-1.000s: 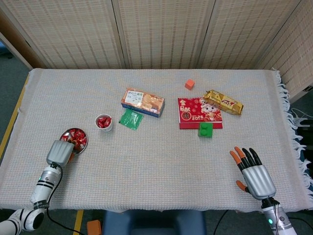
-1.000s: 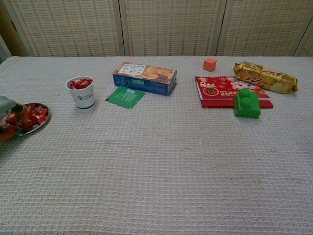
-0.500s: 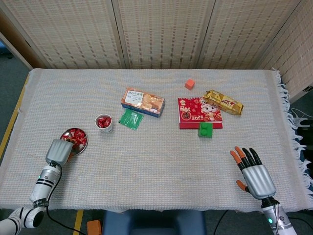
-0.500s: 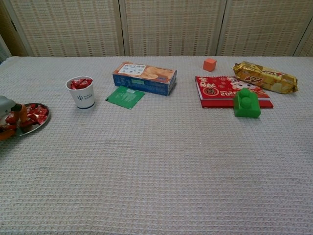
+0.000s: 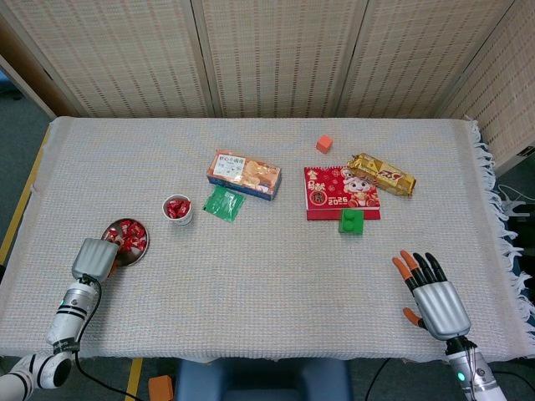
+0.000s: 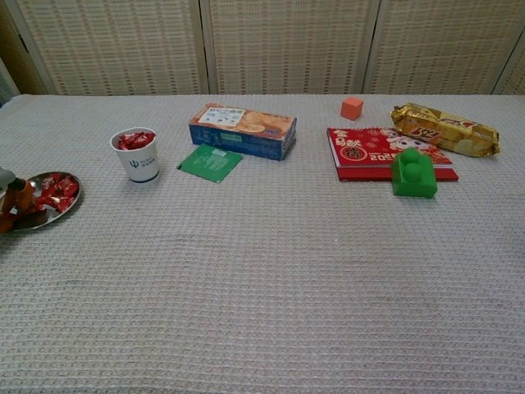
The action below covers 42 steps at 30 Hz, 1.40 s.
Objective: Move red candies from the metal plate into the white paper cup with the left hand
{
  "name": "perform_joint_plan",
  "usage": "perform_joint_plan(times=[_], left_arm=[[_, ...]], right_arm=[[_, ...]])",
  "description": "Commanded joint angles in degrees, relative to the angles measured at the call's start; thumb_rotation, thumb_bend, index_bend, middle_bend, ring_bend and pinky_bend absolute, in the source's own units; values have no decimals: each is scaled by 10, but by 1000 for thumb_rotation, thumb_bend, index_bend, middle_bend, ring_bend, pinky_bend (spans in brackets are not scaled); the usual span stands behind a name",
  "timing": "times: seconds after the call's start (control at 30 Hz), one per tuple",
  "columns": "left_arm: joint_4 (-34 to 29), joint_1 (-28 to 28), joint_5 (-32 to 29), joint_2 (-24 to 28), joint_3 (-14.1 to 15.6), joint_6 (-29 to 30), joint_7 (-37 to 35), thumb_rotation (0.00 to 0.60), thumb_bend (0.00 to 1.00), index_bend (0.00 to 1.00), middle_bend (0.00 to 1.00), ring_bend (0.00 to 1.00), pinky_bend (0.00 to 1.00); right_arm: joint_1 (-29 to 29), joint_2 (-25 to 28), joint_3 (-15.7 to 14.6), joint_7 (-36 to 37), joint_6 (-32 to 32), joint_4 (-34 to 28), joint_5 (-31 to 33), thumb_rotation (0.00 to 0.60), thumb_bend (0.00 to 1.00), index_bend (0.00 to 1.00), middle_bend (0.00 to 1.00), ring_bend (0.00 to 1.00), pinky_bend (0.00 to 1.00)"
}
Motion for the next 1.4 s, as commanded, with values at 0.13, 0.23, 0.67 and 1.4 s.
perform_joint_plan(times=[0.13, 0.23, 0.67, 1.4], left_arm=[[8, -2, 0, -6, -2, 1, 8, 600, 385, 526, 552, 830, 1000], [10, -2, -2, -7, -3, 2, 9, 600, 388, 552, 580, 831, 1000], [-1, 0, -1, 0, -7, 10, 11, 600, 418, 604, 627, 830, 1000], [-105, -97, -7, 24, -90, 15, 83, 600, 423, 613, 640, 831, 1000]], right_arm=[[0, 2, 0, 2, 1, 0, 0, 600, 116, 0, 0, 0, 0], [0, 2, -1, 2, 0, -1, -1, 600, 116, 0, 0, 0, 0], [1, 2, -2, 3, -1, -1, -2, 600, 116, 0, 0, 0, 0], [3, -2, 6, 4, -2, 4, 9, 600, 116, 0, 0, 0, 0]])
